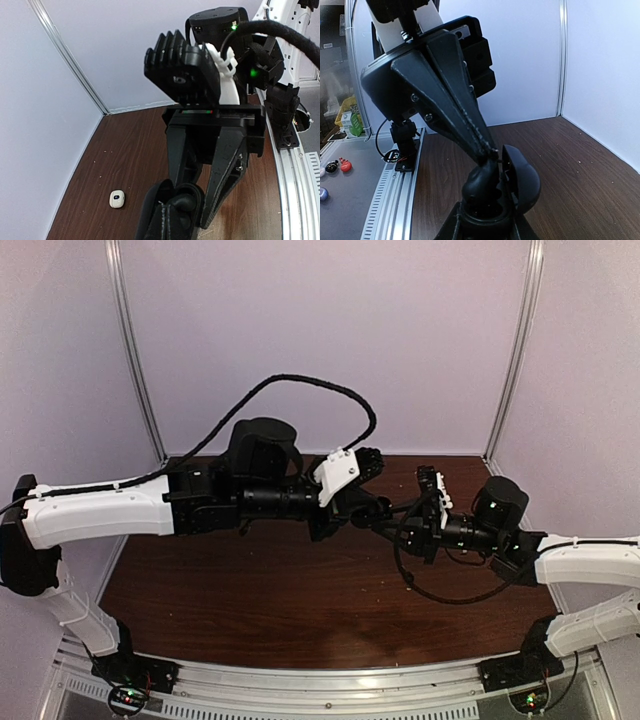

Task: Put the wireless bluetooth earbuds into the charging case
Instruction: Insert the right earbud into the right side groove of the charging case.

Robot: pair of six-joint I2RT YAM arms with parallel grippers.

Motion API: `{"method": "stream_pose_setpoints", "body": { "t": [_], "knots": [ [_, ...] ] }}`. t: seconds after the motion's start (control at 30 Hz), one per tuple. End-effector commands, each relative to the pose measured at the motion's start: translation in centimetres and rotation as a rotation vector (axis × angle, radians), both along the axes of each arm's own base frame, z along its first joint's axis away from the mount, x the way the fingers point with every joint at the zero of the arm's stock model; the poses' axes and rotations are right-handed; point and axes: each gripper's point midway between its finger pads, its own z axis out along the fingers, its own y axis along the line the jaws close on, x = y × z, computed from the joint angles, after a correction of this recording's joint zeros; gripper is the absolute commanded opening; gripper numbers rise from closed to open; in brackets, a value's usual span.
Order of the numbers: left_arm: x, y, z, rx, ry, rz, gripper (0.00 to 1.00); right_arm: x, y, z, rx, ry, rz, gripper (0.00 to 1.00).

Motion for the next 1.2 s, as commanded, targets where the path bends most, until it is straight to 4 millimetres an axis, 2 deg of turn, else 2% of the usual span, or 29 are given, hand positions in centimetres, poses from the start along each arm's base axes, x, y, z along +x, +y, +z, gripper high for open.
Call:
{"method": "stream_pose_setpoints", "body": {
  "t": [0.0, 0.27, 0.43, 0.63, 0.7, 0.93, 1.17],
  "knots": [
    [-0.8, 0.1, 0.6, -0.013, -0.016, -0.028, 0.00, 0.2, 0.2, 2.2, 0.049, -0.017, -0.006, 0.00],
    [-0.9, -0.4, 0.1, 0.006, -0.032, -0.015, 0.00, 0.2, 0.3, 2.3, 0.053, -0.005, -0.005, 0.00],
    [-0.2, -0.4, 0.0, 0.017, -0.057, 0.037, 0.00, 0.3, 0.3, 2.3, 0.055, 0.009, -0.007, 0.00],
    [-1.0, -1.2, -1.0, 0.053, -0.072, 0.014, 0.00, 0.6, 0.3, 2.7, 0.066, 0.018, -0.021, 0.00],
    [-0.6, -1.2, -1.3, 0.066, -0.081, 0.038, 0.00, 0.7, 0.3, 2.7, 0.070, 0.026, -0.026, 0.00],
    [-1.2, -1.4, -1.6, 0.081, -0.082, 0.017, 0.00, 1.2, 0.2, 2.9, 0.087, 0.045, -0.051, 0.00],
    [0.0, -0.9, -1.2, 0.080, -0.088, 0.102, 0.00, 1.2, 0.0, 2.8, 0.096, 0.058, -0.050, 0.00]
  ]
}}
